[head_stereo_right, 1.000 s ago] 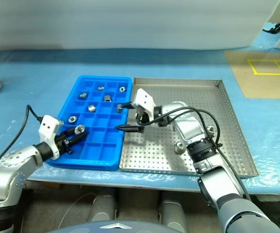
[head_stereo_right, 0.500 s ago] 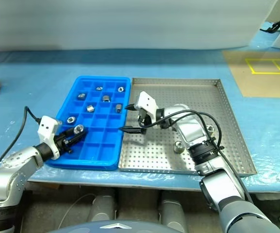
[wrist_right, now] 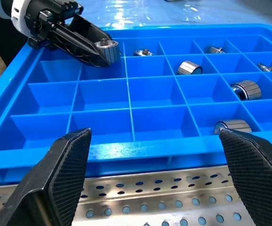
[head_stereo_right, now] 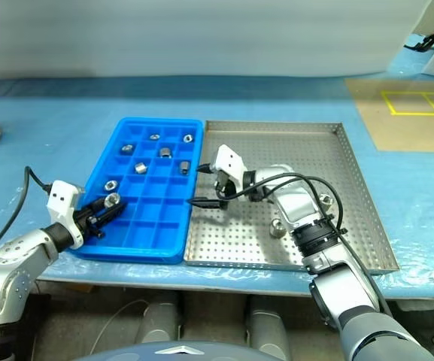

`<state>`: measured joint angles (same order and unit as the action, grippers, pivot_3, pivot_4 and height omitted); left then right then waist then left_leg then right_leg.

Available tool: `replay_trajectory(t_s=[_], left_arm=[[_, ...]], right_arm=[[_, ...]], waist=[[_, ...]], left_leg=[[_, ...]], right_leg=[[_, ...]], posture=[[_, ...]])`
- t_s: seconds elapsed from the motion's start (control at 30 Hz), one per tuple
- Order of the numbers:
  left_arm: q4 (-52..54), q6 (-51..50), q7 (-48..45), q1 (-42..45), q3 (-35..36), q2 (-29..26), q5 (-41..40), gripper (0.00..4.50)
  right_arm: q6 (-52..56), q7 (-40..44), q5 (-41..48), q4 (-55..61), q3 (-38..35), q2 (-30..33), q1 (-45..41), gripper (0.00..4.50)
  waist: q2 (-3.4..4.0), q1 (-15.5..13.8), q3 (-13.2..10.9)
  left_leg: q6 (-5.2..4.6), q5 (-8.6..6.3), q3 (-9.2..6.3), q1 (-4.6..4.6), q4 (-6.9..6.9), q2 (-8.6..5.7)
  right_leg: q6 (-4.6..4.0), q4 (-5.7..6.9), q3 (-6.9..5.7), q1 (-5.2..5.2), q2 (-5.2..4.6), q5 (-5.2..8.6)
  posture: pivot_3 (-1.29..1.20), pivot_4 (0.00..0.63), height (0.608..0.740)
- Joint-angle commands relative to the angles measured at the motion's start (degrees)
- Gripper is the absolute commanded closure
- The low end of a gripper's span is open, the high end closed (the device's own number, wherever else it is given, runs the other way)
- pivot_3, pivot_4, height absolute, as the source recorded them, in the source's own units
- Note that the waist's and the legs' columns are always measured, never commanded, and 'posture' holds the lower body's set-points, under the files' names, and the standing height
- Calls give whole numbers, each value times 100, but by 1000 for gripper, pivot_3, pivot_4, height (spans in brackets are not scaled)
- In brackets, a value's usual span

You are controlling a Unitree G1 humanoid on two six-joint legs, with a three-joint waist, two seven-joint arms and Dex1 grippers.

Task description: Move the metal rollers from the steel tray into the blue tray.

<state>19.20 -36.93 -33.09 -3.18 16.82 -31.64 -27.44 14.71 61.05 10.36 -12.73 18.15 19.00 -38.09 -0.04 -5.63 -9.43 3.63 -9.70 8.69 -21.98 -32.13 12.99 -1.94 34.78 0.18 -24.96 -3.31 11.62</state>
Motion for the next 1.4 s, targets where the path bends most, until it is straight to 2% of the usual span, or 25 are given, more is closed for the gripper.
replay_trajectory(t_s=[0.03,0.23,0.6,0.83,1.03,1.3,1.4], left_arm=[[481,-135,-7,142,-4,-158,-155,2737],[393,-197,-3,238,-279,-173,-19,2737],[72,-53,-25,164,87,-214,-106,2737],[63,7,-81,106,-113,-230,-21,2737],[85,-49,-215,102,-198,-308,-26,869],[443,-373,-281,324,-255,-352,-303,869],[692,-678,-314,852,-295,-396,-627,869]], right_arm=[[-76,-11,50,139,-130,-4,38,0],[-33,-72,42,216,-147,6,78,0],[30,-146,64,267,-155,31,92,0],[37,-166,60,269,-151,41,91,0],[61,-193,65,289,-166,61,101,0],[106,-244,79,359,-213,141,207,0],[227,-317,150,479,-375,246,248,0]], waist=[[-1,-6,0],[-1,14,0],[-1,10,0],[-1,7,0],[-1,8,1],[-1,-18,1],[-3,-64,0]], left_leg=[[0,0,0,-1,0,1],[1,1,0,0,-2,0],[4,3,0,0,-4,2],[4,3,0,-1,-5,1],[4,4,0,2,-5,1],[4,4,0,0,-6,0],[3,6,0,-5,-9,0]], right_leg=[[0,0,-1,0,0,0],[0,2,1,0,1,0],[0,4,0,0,2,0],[0,4,0,0,2,0],[0,7,1,1,1,0],[0,5,-1,4,-2,0],[0,6,-7,5,-6,0]], posture=[[162,150,740],[148,150,740],[149,150,740],[148,150,740],[144,150,740],[129,150,740],[126,150,740]])
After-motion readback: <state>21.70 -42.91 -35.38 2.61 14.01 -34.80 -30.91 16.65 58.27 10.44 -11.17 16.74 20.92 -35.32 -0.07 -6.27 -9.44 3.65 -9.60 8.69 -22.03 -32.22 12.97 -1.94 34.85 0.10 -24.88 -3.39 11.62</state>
